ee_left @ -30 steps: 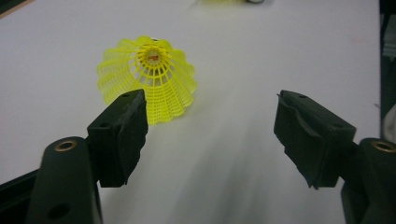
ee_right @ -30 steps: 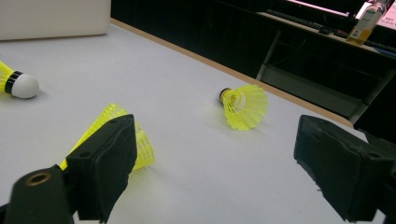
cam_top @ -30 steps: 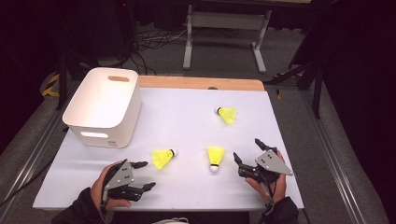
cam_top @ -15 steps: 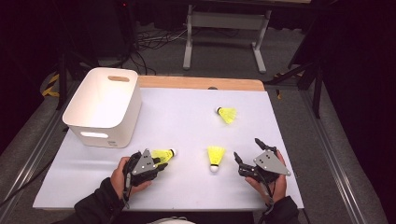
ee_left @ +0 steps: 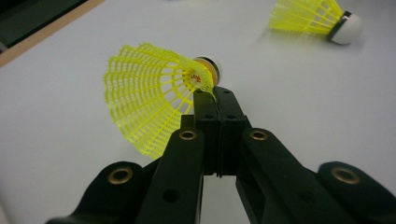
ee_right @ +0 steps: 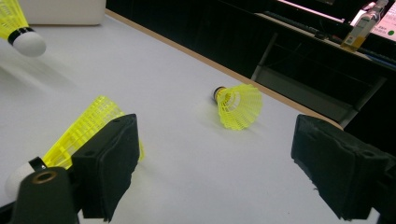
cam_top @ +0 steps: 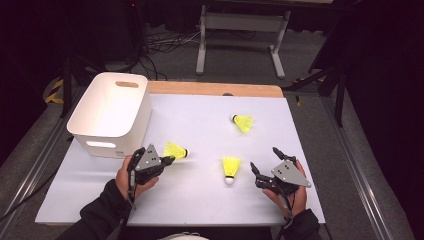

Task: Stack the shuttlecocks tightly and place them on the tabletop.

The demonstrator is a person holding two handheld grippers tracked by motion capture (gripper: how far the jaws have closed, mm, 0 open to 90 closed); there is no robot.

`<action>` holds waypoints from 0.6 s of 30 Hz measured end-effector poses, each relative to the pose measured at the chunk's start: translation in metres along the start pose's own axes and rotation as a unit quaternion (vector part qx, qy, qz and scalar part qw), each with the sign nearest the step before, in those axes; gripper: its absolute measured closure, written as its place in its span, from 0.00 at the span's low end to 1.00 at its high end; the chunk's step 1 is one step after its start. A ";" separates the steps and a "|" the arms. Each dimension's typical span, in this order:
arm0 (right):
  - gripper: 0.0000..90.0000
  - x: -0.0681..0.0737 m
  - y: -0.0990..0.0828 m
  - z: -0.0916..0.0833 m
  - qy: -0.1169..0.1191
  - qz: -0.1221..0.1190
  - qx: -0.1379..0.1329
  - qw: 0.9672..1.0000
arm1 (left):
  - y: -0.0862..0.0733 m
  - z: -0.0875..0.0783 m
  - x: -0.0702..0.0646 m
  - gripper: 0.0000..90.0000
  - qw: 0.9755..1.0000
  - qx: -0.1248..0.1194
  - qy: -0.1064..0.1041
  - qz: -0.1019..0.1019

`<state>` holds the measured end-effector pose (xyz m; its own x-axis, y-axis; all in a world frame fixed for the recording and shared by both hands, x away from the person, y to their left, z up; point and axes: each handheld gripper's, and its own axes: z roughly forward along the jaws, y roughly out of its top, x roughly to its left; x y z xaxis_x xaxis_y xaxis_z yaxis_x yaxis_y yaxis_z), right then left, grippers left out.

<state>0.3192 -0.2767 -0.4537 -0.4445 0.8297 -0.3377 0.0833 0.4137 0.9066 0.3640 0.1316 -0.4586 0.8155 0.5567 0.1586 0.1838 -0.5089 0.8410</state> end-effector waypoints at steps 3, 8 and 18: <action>0.18 0.000 0.000 0.001 0.003 0.000 0.003 1.000 | 0.004 -0.004 0.010 1.00 1.000 0.008 0.022 -0.010; 0.18 0.001 0.000 0.002 0.006 0.000 0.007 1.000 | 0.003 -0.006 0.018 1.00 0.998 0.032 0.050 -0.019; 0.18 0.001 -0.002 0.005 0.016 -0.004 0.023 1.000 | 0.001 -0.003 0.022 0.99 0.996 0.063 0.055 -0.018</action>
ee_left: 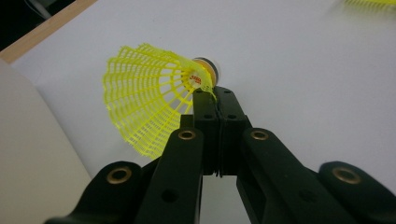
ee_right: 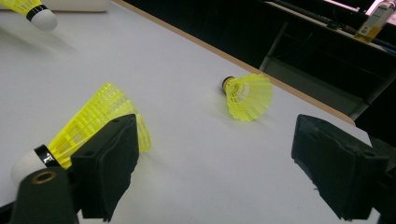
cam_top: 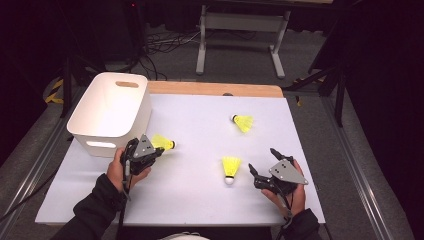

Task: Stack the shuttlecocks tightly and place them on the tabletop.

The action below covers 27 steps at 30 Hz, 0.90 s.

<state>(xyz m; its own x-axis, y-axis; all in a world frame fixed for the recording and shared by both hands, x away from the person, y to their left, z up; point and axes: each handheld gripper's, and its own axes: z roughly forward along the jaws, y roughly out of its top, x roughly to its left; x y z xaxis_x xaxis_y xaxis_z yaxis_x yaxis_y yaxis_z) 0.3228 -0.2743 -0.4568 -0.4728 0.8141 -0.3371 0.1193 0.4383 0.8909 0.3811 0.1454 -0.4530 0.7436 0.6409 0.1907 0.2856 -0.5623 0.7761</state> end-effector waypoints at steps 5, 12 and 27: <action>0.18 0.002 0.000 0.002 0.005 -0.003 0.004 1.000 | 0.005 0.005 -0.002 0.97 1.000 0.011 0.005 0.012; 0.17 0.001 0.000 0.002 0.006 -0.002 0.006 1.000 | 0.014 0.011 0.000 0.97 1.000 0.012 0.010 0.020; 0.16 0.001 -0.001 0.004 0.012 0.003 0.012 1.000 | 0.044 0.026 -0.005 0.96 0.998 0.016 -0.008 0.060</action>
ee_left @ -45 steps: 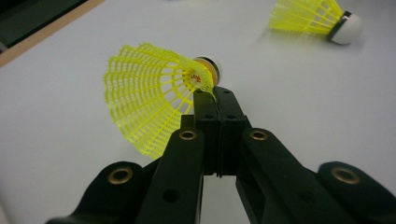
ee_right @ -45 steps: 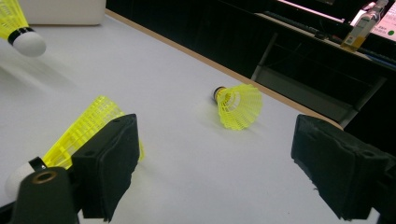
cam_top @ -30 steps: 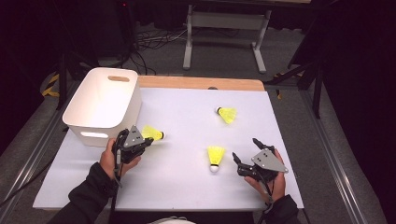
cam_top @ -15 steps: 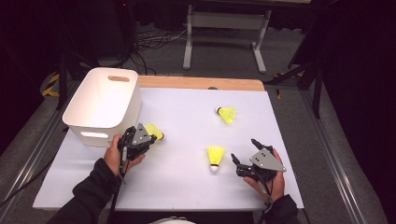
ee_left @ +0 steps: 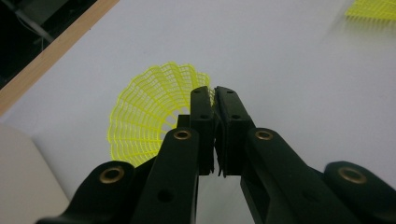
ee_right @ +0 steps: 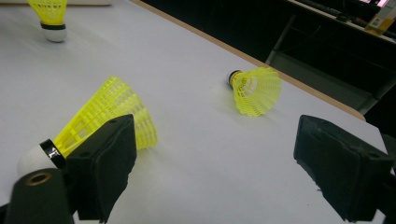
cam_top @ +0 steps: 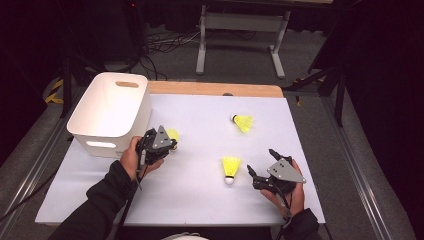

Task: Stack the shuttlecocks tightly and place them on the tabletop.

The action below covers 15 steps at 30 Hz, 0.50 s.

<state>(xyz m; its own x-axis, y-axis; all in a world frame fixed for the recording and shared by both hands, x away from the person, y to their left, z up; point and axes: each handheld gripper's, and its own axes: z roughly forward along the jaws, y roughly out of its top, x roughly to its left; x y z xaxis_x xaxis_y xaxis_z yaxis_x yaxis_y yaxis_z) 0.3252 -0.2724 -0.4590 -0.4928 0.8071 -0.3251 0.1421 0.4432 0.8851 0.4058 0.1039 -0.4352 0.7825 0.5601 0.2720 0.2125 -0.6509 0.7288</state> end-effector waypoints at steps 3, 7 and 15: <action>0.16 0.000 -0.001 0.001 0.007 0.004 0.003 1.000 | 0.009 0.007 -0.001 0.97 1.000 0.007 -0.005 0.012; 0.16 0.000 -0.001 0.001 0.011 0.004 0.003 1.000 | 0.019 0.016 0.001 0.97 1.000 0.017 -0.011 0.021; 0.16 -0.002 -0.001 0.000 0.015 0.007 0.002 1.000 | 0.023 0.022 0.002 0.97 0.999 0.021 -0.019 0.026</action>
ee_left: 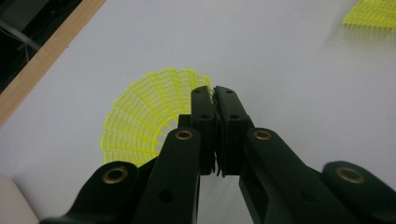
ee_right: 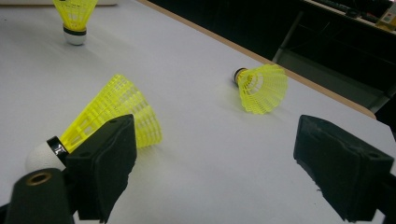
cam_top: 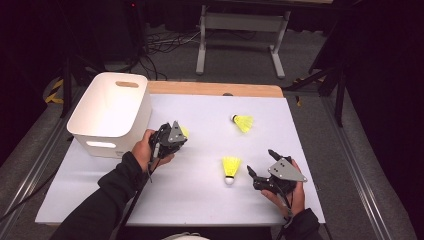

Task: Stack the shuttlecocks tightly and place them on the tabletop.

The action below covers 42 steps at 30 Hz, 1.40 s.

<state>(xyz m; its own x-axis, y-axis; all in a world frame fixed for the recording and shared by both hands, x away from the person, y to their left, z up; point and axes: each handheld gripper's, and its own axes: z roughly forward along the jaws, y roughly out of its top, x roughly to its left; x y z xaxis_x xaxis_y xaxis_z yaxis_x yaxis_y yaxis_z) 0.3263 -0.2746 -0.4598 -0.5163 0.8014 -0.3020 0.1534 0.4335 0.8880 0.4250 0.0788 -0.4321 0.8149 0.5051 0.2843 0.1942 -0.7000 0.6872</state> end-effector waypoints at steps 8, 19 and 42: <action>0.16 0.003 0.000 0.003 0.006 -0.006 0.005 1.000 | 0.012 0.015 -0.003 0.91 1.000 0.014 -0.011 0.022; 0.17 0.002 -0.001 0.004 0.020 -0.009 0.010 1.000 | 0.024 0.035 -0.009 0.96 0.996 0.040 -0.048 0.060; 0.17 0.008 0.000 0.009 0.040 -0.020 0.024 0.999 | 0.009 0.031 0.002 0.97 0.989 0.089 -0.083 0.080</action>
<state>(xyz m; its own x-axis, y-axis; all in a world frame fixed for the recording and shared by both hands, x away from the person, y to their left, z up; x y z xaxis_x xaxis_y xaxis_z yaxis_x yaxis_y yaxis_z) 0.3292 -0.2645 -0.4657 -0.5884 0.7483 -0.3064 0.1712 0.4857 0.8572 0.4452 0.0585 -0.4461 0.9185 0.3015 0.2559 0.1366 -0.8491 0.5102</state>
